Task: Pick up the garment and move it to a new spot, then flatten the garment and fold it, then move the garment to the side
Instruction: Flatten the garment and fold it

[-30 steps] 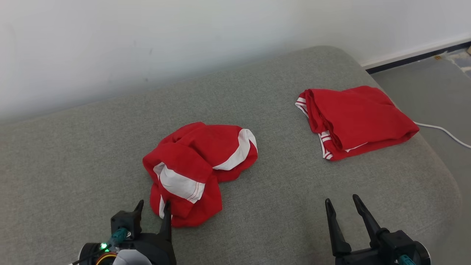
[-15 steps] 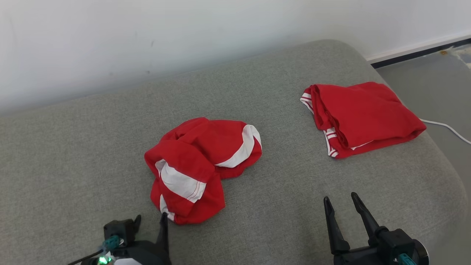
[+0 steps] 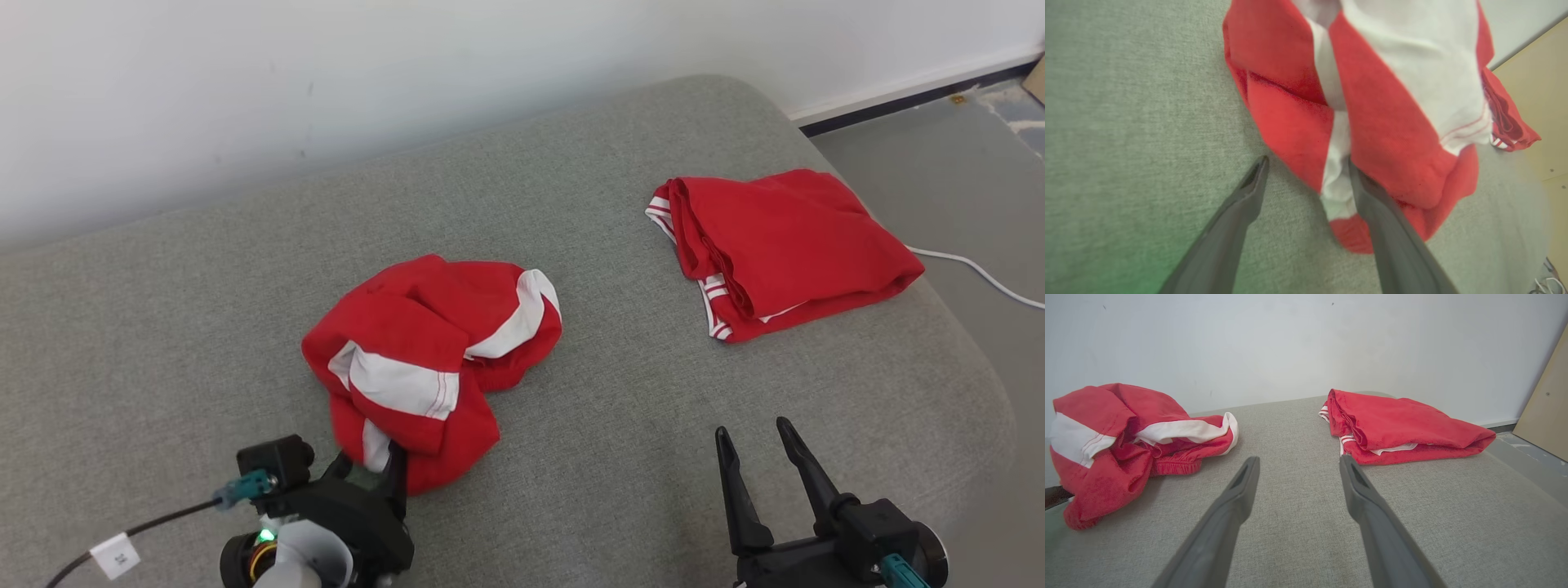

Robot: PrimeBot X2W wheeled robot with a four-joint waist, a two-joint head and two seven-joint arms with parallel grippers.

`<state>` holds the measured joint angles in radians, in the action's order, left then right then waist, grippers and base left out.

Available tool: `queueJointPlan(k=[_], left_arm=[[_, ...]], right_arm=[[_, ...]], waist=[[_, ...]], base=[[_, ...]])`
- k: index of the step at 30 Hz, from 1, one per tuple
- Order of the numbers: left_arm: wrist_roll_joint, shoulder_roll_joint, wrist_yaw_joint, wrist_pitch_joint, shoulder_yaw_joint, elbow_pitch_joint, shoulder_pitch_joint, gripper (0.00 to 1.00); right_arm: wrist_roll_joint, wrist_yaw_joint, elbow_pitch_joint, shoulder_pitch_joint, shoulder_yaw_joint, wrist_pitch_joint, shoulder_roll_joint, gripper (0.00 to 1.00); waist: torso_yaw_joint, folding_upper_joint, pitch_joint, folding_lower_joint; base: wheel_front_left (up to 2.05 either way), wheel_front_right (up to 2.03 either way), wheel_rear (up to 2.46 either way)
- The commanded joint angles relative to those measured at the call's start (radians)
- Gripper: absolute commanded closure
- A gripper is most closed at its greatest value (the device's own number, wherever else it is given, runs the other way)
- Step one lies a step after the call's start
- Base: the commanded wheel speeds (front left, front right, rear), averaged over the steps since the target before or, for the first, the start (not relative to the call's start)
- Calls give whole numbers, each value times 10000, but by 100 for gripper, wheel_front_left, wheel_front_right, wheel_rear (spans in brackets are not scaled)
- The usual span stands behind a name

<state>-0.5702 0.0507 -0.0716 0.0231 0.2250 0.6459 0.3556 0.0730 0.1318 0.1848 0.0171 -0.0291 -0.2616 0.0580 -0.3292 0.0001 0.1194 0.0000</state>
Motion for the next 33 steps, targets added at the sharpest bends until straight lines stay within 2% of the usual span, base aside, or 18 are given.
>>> queueJointPlan(k=[1, 5, 8, 9, 11, 16, 21, 25, 30, 33], left_arm=[[-370, 0, -54, -14, 37, -30, 173, 0], [-1601, 2, -23, 212, 318, -48, 467, 0], [-1857, -4, 129, 311, 635, 181, 707, 0], [-1785, -3, 203, 238, 739, 309, 733, 7], [-1607, 9, 327, 229, 887, 475, 832, 100], [-780, 408, 1035, 1149, 999, 288, 1256, 100], [546, 861, 1517, 1742, 1619, -760, 2334, 100], [1337, 819, 1391, 1409, 2352, -1791, 3454, 100], [1765, 442, 834, 911, 3249, -2522, 4849, 100], [1652, 183, 433, 763, 3728, -2609, 5560, 100]], right_arm=[[48, -27, 9, -11, -11, -44, -27, 0], [82, -27, 5, 58, 9, -44, -36, 0], [65, -27, -13, 64, 22, -44, -45, 0], [71, -27, -8, 68, 24, -44, -44, 0], [77, -27, 0, 84, 9, -44, -49, 0], [90, -27, 23, 97, -11, -44, -57, 0], [68, -27, 43, -18, 58, -44, -64, 0], [68, -27, 36, -65, 18, -44, -76, 0], [190, -27, 68, 24, -101, -44, -86, 0], [235, -27, 94, 107, -162, -44, -91, 0]], waist=[[-19, -1, 17, 0], [-8, -1, 56, 0], [35, -1, 70, 0], [42, -1, 68, 0], [50, -1, 65, 0], [61, -1, 40, 0], [123, -1, -96, 0], [139, -1, -218, 0], [33, -1, -236, 0], [-114, -1, -223, 0]], base=[[0, 0, 0], [0, 0, 0], [0, 0, 0], [0, 0, 0], [0, 0, 0], [0, 0, 0], [0, 0, 0], [0, 0, 0], [0, 0, 0], [0, 0, 0]])
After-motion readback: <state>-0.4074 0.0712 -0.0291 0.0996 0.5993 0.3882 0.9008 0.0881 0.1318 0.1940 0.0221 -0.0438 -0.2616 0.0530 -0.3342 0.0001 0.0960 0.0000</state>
